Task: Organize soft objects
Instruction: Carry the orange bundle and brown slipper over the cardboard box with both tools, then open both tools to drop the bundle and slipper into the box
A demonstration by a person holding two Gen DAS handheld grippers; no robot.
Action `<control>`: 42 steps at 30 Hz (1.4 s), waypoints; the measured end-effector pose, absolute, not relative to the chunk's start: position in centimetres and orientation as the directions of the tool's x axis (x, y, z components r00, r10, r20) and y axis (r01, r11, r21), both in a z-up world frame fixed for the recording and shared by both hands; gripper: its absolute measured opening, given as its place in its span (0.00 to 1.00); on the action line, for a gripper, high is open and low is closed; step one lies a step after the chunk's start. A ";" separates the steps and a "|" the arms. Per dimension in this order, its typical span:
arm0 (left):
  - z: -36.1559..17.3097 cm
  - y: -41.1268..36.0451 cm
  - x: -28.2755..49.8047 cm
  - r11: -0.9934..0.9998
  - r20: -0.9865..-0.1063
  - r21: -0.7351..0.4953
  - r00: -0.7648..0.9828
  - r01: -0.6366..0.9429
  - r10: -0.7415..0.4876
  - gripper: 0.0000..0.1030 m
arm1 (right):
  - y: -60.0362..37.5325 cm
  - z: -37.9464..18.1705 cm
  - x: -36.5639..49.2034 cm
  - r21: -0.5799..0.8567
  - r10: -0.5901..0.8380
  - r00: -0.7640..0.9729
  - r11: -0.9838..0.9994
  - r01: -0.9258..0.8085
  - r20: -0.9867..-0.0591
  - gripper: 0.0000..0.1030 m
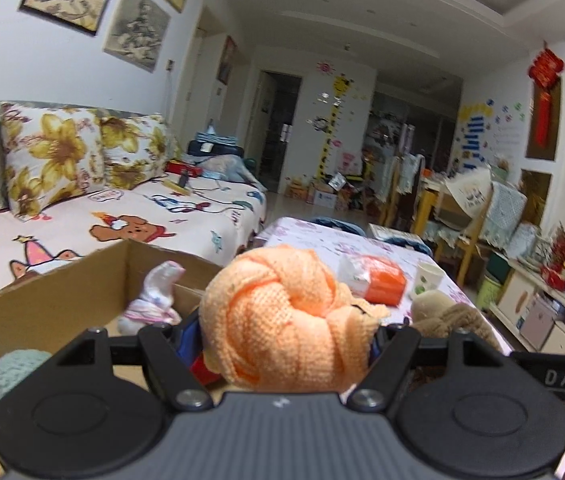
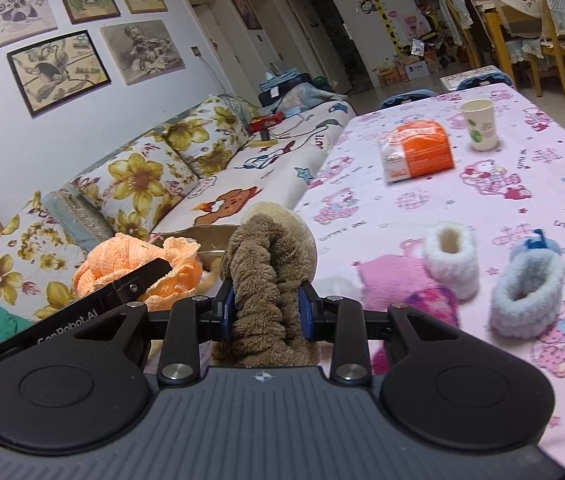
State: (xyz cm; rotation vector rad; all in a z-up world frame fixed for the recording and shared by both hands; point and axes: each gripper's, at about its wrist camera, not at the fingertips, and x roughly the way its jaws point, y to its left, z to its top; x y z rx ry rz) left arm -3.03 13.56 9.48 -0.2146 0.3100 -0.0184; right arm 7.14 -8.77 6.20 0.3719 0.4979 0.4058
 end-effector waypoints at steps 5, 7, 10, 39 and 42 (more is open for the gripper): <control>9.6 16.1 -2.6 0.965 -0.299 -0.242 0.954 -0.104 0.027 0.70 | -8.0 6.7 7.5 0.456 0.501 0.785 0.831 -0.318 -0.365 0.38; 9.6 17.3 -2.5 0.956 -0.302 -0.257 0.951 -0.142 0.060 0.70 | -7.7 6.8 7.6 0.470 0.522 0.774 0.817 -0.334 -0.358 0.39; 9.5 19.3 -2.5 0.936 -0.311 -0.285 0.944 -0.206 0.113 0.70 | -6.6 6.8 7.8 0.474 0.549 0.757 0.803 -0.361 -0.354 0.39; 8.8 23.9 -1.4 0.879 -0.416 -0.313 0.884 -0.361 0.214 0.92 | -5.4 6.7 7.0 0.336 0.544 0.719 0.838 -0.431 -0.432 0.98; 8.9 23.4 -1.3 0.891 -0.409 -0.297 0.889 -0.343 0.206 0.93 | -6.5 7.1 6.2 0.325 0.520 0.744 0.852 -0.411 -0.421 0.99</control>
